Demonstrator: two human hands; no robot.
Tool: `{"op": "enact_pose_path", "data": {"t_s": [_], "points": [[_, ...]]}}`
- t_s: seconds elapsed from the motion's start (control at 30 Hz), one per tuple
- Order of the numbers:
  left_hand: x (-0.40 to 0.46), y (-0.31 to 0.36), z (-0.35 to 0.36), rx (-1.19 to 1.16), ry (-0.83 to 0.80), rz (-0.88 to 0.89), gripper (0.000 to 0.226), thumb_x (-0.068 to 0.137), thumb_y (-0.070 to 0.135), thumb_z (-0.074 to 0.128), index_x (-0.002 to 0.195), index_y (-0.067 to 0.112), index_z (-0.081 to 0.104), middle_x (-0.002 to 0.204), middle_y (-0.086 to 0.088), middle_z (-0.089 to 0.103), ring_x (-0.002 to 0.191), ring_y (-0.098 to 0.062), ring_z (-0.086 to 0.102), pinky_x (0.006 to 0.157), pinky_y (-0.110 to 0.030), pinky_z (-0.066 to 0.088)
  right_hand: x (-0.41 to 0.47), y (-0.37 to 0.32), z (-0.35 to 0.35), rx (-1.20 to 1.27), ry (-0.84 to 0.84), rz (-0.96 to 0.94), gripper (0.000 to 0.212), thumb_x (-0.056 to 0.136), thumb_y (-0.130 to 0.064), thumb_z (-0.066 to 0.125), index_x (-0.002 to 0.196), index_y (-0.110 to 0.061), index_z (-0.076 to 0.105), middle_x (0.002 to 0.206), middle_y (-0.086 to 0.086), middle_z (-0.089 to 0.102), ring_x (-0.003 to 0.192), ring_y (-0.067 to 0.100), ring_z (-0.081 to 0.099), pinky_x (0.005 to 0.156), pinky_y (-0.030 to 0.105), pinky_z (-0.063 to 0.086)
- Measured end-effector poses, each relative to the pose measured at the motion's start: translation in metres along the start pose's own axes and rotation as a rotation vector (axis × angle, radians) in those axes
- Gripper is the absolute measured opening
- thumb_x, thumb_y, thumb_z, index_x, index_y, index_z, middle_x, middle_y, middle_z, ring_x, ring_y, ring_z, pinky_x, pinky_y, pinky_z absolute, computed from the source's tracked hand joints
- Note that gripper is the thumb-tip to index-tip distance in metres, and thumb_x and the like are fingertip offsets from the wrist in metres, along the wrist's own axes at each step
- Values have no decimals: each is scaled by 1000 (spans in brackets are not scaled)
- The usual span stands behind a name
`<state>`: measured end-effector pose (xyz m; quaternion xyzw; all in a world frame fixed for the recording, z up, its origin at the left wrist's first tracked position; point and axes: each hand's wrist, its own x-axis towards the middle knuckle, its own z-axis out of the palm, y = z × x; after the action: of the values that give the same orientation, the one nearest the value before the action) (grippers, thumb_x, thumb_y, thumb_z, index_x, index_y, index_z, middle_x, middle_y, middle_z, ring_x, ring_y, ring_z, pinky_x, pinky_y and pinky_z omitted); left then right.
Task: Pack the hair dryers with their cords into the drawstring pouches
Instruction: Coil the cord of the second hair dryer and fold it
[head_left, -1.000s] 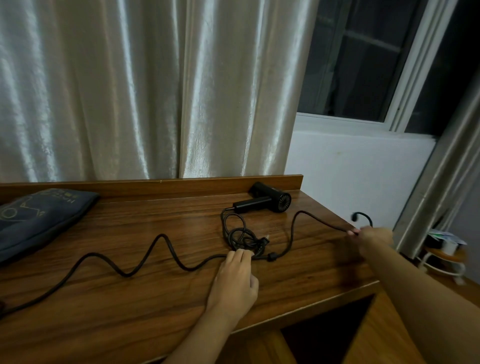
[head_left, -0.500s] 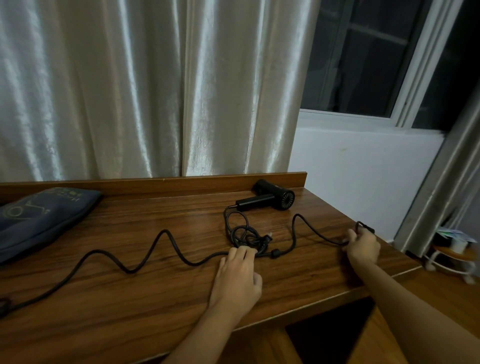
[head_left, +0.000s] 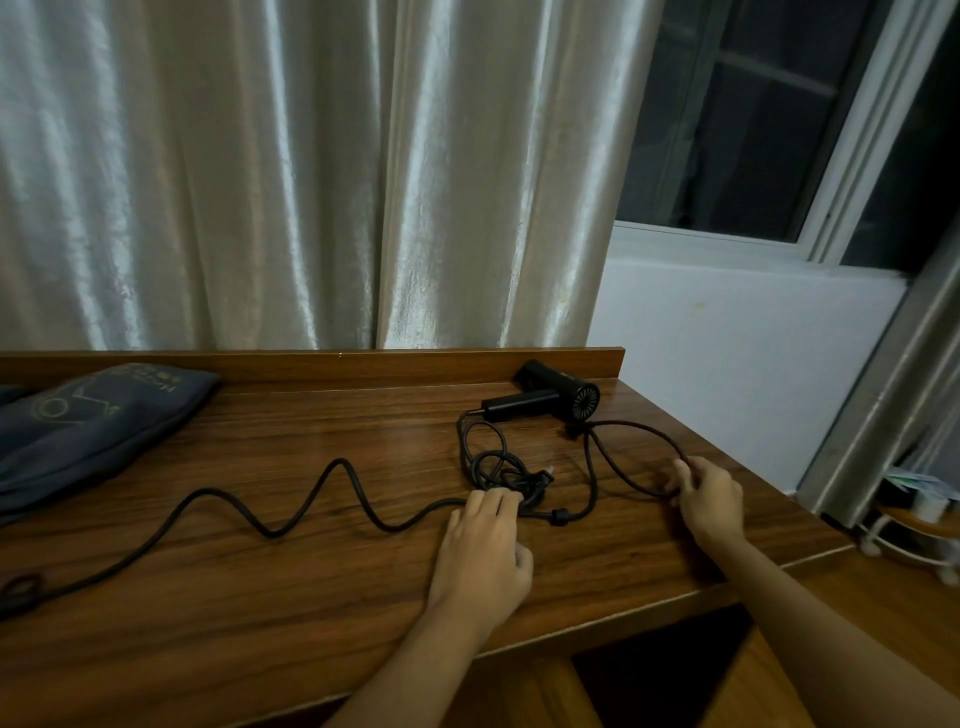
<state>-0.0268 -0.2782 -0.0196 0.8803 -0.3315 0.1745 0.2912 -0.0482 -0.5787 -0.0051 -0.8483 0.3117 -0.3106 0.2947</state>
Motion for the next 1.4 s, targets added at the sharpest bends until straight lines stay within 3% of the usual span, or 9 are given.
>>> {"op": "enact_pose_path", "data": {"t_s": [0.2, 0.33, 0.5, 0.73, 0.9, 1.07, 1.17, 1.3, 1.4], "points": [[-3, 1, -5, 28, 63, -22, 53, 93, 28, 44, 146, 23, 35, 145, 10, 39, 136, -7, 31, 114, -35, 30, -26, -16, 6, -281, 71, -75, 40, 103, -38, 41, 125, -11, 60, 120, 12, 54, 113, 25, 50, 83, 39, 49], [-5, 2, -14, -136, 159, -96, 44, 95, 28, 47, 139, 25, 44, 132, 10, 50, 123, -3, 41, 104, -24, 36, -61, -48, 4, -312, 218, -280, 29, 99, -28, 51, 113, -7, 67, 107, 11, 58, 95, 22, 52, 74, 33, 47], [-13, 0, -35, -227, 213, -142, 39, 96, 24, 49, 135, 24, 48, 127, 11, 53, 119, -2, 42, 99, -24, 42, -115, -114, 17, -122, 109, -565, 17, 96, -24, 58, 108, -14, 66, 103, -2, 59, 92, 9, 52, 77, 27, 49], [-44, -61, -111, -78, 330, -134, 35, 94, 20, 51, 129, 23, 52, 125, 10, 54, 114, 4, 38, 91, -15, 37, -185, -217, 68, 31, -4, -802, 16, 97, -29, 53, 109, -21, 61, 104, -7, 56, 94, 6, 50, 82, 24, 46], [-83, -119, -188, 149, 401, -188, 34, 90, 19, 54, 124, 19, 56, 120, 5, 59, 114, -13, 49, 96, -30, 41, -244, -285, 107, 139, -57, -941, 21, 97, -31, 48, 109, -21, 61, 103, -6, 59, 95, 8, 53, 83, 26, 48], [-133, -175, -261, 566, 379, -545, 37, 90, 25, 55, 125, 12, 55, 121, -7, 59, 116, -26, 50, 99, -41, 36, -309, -336, 151, 164, -185, -1084, 18, 95, -34, 56, 96, -19, 66, 93, -4, 62, 90, 14, 54, 80, 33, 49], [-162, -199, -294, 762, 239, -933, 48, 92, 39, 50, 129, 8, 44, 132, -15, 49, 125, -34, 41, 105, -47, 31, -347, -351, 179, 114, -367, -1099, 35, 95, -46, 55, 116, -20, 64, 106, -1, 57, 100, 16, 51, 85, 32, 45], [-182, -226, -328, 667, 152, -1229, 69, 93, 49, 50, 141, 2, 31, 146, -24, 33, 133, -43, 31, 108, -53, 28, -366, -356, 203, 29, -523, -1084, 41, 96, -49, 53, 129, -26, 55, 113, 0, 47, 105, 19, 47, 87, 34, 43], [-189, -253, -358, 347, 69, -1398, 78, 90, 57, 52, 143, 2, 37, 145, -22, 38, 129, -41, 41, 107, -46, 37, -365, -354, 203, -3, -476, -1098, 39, 95, -46, 55, 128, -27, 56, 109, -1, 47, 102, 20, 45, 84, 33, 39]]}}
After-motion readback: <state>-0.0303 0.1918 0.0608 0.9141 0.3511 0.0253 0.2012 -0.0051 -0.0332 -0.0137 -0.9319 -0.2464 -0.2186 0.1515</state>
